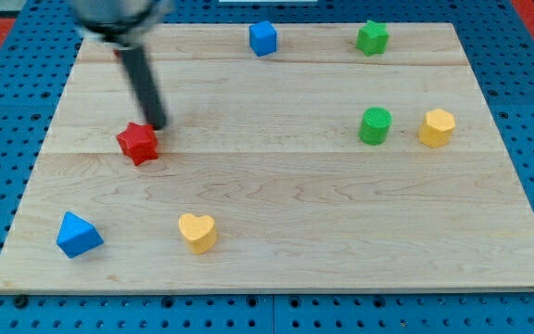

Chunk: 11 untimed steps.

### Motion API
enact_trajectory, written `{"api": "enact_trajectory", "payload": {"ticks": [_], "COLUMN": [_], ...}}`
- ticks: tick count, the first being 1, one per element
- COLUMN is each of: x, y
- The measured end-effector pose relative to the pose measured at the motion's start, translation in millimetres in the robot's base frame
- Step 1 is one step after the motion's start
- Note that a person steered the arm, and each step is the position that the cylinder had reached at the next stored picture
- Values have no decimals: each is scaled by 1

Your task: Move red star towards the center

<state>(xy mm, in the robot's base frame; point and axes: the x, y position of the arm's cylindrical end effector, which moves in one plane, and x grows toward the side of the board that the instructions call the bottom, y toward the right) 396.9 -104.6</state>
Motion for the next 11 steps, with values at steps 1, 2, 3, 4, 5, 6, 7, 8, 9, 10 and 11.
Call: {"api": "enact_trajectory", "payload": {"ticks": [1, 2, 3, 4, 5, 6, 7, 8, 9, 10, 11], "x": [20, 24, 16, 11, 65, 67, 60, 59, 45, 22, 8], "y": [-19, -105, -167, -200, -187, -150, -111, -69, -39, -12, 10]}}
